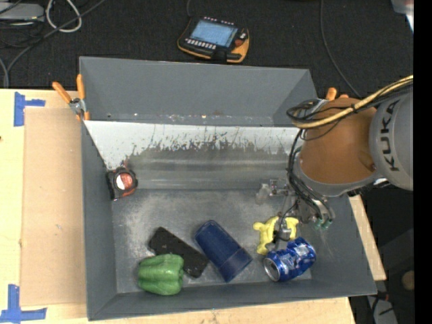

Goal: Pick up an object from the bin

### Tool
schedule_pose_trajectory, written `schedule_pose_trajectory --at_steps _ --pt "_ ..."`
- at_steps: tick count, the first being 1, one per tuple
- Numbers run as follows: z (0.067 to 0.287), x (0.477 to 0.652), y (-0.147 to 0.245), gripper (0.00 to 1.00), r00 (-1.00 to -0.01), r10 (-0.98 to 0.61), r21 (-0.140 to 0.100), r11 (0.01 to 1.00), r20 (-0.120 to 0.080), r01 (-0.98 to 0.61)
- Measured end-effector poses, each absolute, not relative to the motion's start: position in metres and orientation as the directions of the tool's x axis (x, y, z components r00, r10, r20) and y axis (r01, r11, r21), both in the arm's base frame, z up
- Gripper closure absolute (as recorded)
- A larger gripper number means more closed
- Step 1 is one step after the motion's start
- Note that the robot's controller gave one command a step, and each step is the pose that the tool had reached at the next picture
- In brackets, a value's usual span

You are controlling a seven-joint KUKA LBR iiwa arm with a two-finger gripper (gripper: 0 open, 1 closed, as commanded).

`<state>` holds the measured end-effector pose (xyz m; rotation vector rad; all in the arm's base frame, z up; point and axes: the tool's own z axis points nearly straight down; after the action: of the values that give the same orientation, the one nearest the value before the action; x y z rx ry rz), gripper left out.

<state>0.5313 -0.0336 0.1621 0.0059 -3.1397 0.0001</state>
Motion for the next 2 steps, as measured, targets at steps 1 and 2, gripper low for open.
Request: schedule_pose_trajectory --at_steps 1,2 --pt "0.162 0.531 -0.034 0.0 -1.0 -0.004 0.0 1.0 0.002 -0.004" --pt "0.076 0.488 -0.063 0.0 -0.996 0.083 0.001 0.997 0.01 0.083"
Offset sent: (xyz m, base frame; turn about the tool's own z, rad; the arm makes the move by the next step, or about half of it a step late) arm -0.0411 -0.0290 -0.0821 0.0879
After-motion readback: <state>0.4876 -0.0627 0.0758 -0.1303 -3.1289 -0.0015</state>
